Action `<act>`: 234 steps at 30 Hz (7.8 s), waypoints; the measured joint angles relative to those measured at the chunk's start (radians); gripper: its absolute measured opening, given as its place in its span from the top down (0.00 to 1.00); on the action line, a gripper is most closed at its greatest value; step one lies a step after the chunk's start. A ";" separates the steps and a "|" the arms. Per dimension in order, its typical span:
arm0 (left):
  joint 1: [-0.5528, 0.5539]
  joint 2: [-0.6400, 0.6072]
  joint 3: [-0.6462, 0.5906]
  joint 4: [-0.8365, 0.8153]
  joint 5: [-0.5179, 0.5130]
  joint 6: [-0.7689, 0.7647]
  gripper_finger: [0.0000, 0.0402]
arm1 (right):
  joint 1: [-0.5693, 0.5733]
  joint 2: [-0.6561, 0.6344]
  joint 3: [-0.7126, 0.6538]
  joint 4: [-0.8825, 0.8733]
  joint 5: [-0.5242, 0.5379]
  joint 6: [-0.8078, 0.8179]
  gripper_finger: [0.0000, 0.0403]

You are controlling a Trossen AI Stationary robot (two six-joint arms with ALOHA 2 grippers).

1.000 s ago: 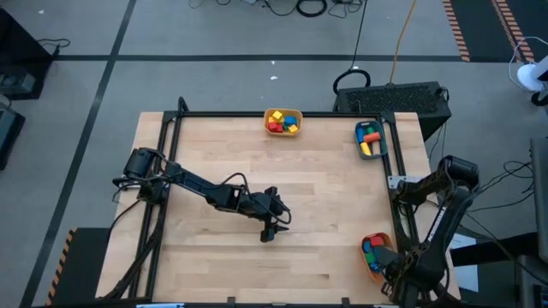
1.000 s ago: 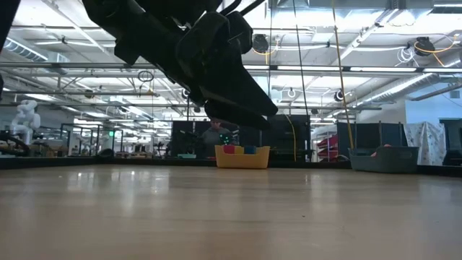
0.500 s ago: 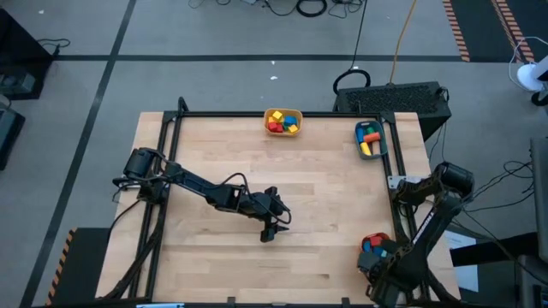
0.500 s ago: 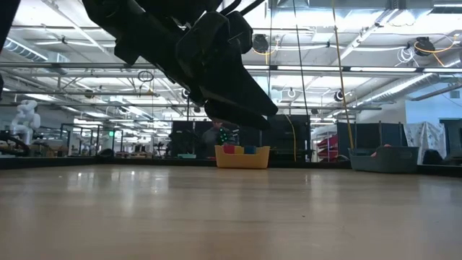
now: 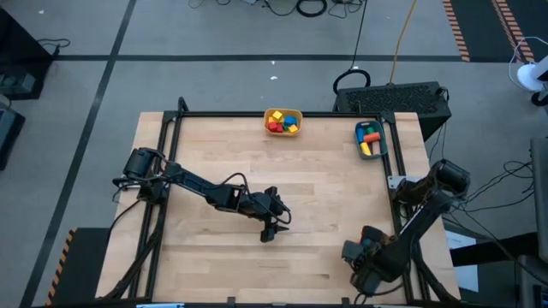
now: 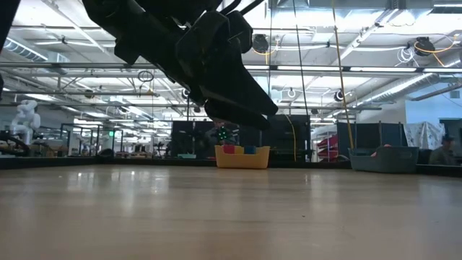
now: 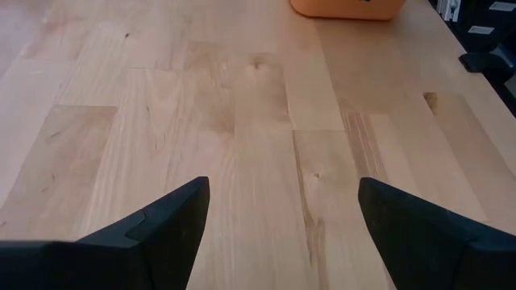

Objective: Sort blocks by size
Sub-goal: Adjust the bins, then return to Home Position

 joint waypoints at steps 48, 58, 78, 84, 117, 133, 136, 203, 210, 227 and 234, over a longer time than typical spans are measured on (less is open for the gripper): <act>0.322 0.000 0.000 -0.012 0.184 0.183 0.20 | -1.345 -0.404 -0.314 -0.196 0.040 -0.901 1.00; 0.404 0.000 0.000 -0.045 0.194 0.211 0.20 | -1.515 -0.350 -0.409 -0.031 0.061 -0.975 1.00; 0.451 0.000 0.000 -0.044 0.196 0.253 0.20 | -1.675 -0.337 -0.407 0.158 0.082 -1.024 1.00; 0.507 0.002 0.002 -0.045 0.196 0.341 0.20 | -1.649 -0.375 -0.407 0.161 -0.111 -0.964 1.00; 0.727 0.129 0.131 -0.052 0.542 0.106 0.34 | -1.313 -0.464 -0.302 0.554 -0.224 -0.874 1.00; 0.616 0.028 0.127 -0.058 0.622 0.135 0.82 | -0.901 -0.707 -0.324 0.698 0.158 -1.037 1.00; 0.607 -0.034 0.126 -0.052 0.626 0.141 0.92 | -0.851 -0.727 -0.364 0.909 0.111 -1.121 1.00; 0.469 -1.413 -0.809 0.010 0.182 -0.023 0.97 | -0.713 -1.323 -0.703 0.979 0.025 -1.415 1.00; 0.469 -1.424 -0.809 -0.030 0.182 0.002 0.97 | -0.713 -1.436 -0.890 1.134 0.029 -1.382 1.00; 0.469 -1.469 -0.833 -0.064 0.203 0.034 0.99 | -0.767 -1.420 -1.050 1.255 0.049 -1.273 1.00; 0.469 -1.592 -0.926 -0.054 0.193 -0.001 0.99 | -0.802 -1.403 -1.076 1.276 0.021 -1.222 1.00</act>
